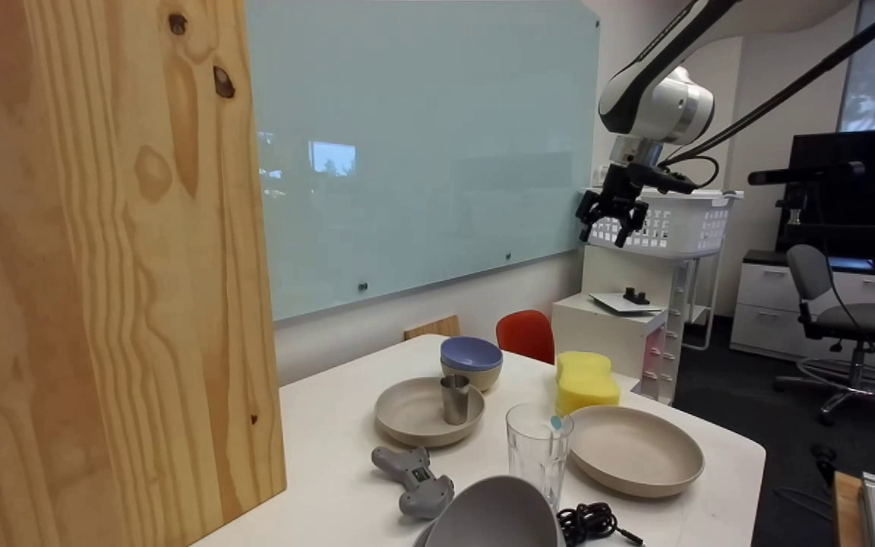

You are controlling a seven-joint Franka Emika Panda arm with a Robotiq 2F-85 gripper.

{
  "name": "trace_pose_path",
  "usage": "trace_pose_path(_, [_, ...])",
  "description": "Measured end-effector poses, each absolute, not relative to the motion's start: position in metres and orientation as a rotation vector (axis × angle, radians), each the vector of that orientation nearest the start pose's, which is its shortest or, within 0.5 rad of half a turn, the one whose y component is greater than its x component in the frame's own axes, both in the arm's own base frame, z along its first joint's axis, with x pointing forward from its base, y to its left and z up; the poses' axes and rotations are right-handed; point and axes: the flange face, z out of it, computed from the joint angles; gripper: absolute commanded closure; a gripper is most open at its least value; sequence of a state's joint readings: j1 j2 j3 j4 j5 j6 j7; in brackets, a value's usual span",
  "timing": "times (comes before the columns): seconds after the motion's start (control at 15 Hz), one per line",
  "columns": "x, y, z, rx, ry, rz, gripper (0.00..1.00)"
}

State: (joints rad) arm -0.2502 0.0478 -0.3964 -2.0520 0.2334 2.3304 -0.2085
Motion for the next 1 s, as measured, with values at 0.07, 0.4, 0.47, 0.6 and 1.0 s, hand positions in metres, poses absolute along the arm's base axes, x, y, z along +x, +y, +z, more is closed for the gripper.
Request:
trace_pose_path(0.07, [0.479, -0.342, 0.434, -2.921, 0.915, -0.428, 0.00])
trace_pose_path(0.4, [0.530, -0.302, 0.406, -2.823, 1.185, -0.432, 0.00])
trace_pose_path(0.47, [0.537, -0.293, 0.400, -2.805, 1.222, -0.428, 0.00])
trace_pose_path(0.6, [0.545, -0.279, 0.388, -2.766, 1.298, -0.401, 0.00])
trace_pose_path(1.0, [0.526, -0.277, 0.346, -2.596, 1.479, -0.315, 0.00])
